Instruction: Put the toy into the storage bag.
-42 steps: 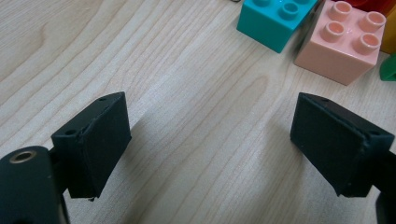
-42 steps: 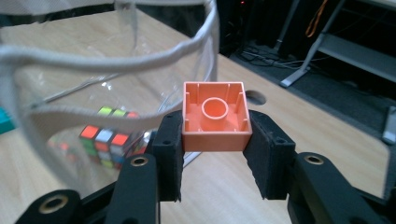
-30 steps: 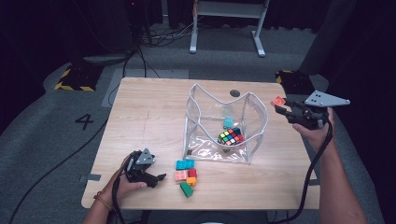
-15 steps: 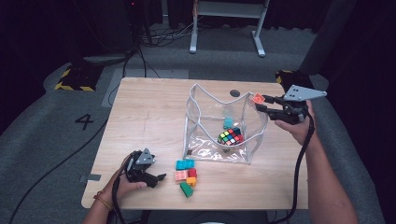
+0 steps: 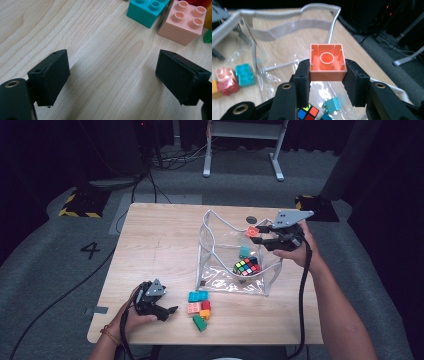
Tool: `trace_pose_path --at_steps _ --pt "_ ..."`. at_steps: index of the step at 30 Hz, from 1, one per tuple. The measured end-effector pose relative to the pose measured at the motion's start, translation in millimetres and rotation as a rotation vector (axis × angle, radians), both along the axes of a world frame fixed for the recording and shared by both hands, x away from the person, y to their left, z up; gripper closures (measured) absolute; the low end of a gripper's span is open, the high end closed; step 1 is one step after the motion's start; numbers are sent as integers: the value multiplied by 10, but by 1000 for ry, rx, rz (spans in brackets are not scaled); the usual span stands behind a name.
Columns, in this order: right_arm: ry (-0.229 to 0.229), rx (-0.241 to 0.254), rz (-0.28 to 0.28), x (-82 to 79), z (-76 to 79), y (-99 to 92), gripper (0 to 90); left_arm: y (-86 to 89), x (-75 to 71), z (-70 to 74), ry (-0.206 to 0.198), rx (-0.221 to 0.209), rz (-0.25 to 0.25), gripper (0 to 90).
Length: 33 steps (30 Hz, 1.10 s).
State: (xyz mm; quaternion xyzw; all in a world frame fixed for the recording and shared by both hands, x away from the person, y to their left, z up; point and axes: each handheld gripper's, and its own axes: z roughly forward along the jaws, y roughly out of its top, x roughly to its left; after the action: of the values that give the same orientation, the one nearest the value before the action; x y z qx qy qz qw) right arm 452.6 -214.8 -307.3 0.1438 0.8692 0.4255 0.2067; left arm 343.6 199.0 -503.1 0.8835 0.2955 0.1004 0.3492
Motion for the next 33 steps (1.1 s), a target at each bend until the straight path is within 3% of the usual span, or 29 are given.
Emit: trace_pose_path --at_steps 7,12,14,16,24,27,33 --pt "61 -156 33 115 -47 252 592 0 0 0 1 -1 0 122" --pt "114 -299 60 168 -75 391 591 0 0 0 0 -1 0 122" --pt "121 -335 44 179 -88 417 591 0 0 0 0 0 0 123" --pt "160 -362 30 208 -126 407 591 0 -1 0 0 0 0 123" --pt "235 -435 -31 253 -220 228 591 0 0 0 0 0 0 123" --pt "242 -456 -78 242 -237 130 590 0 0 0 0 -1 0 122" --pt "227 -411 -100 201 -253 51 557 0 0 0 0 0 0 122"
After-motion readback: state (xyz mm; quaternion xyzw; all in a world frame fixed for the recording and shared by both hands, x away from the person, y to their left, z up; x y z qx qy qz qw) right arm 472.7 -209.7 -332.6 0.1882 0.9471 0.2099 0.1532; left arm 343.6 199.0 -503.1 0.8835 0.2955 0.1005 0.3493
